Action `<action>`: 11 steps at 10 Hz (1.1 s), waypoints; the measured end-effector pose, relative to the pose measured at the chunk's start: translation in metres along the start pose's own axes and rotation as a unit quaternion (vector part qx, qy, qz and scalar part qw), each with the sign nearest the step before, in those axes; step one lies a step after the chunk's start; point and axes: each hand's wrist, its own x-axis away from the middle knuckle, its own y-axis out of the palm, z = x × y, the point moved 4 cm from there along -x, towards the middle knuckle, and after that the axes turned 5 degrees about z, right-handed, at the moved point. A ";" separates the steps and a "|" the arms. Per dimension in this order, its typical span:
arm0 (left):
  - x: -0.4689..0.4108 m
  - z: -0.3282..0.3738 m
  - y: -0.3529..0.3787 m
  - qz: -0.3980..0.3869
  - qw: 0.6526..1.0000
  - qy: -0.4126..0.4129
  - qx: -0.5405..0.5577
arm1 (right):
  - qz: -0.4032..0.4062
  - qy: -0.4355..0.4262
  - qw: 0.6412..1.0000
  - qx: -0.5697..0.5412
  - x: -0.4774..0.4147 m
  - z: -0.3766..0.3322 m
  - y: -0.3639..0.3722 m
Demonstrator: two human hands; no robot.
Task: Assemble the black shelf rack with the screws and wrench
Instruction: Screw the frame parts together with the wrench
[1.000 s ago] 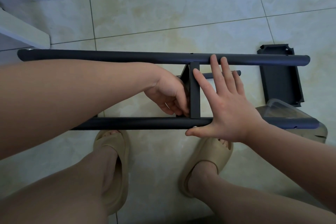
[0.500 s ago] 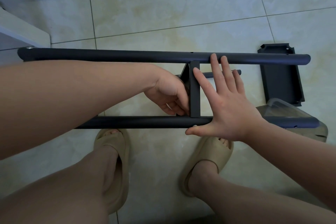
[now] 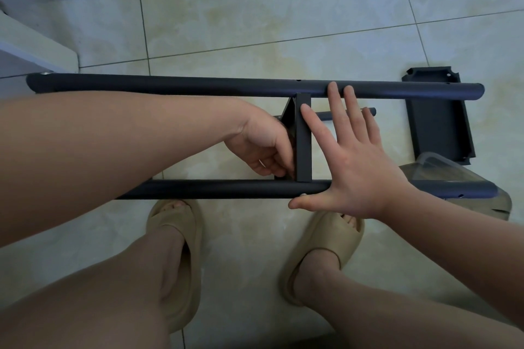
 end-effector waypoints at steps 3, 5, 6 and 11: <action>0.002 0.000 -0.004 0.021 0.998 -0.015 -0.053 | -0.004 0.001 1.000 0.002 -0.001 0.000 0.000; 0.000 -0.001 0.001 0.006 1.000 -0.001 -0.002 | 0.000 0.001 1.000 -0.001 0.000 -0.001 0.000; -0.001 -0.002 0.001 0.017 0.999 -0.004 -0.032 | 0.000 0.001 1.000 0.000 0.000 -0.001 0.000; -0.002 -0.005 0.001 0.011 0.999 -0.012 -0.041 | 0.003 0.002 1.000 -0.001 -0.001 0.000 0.000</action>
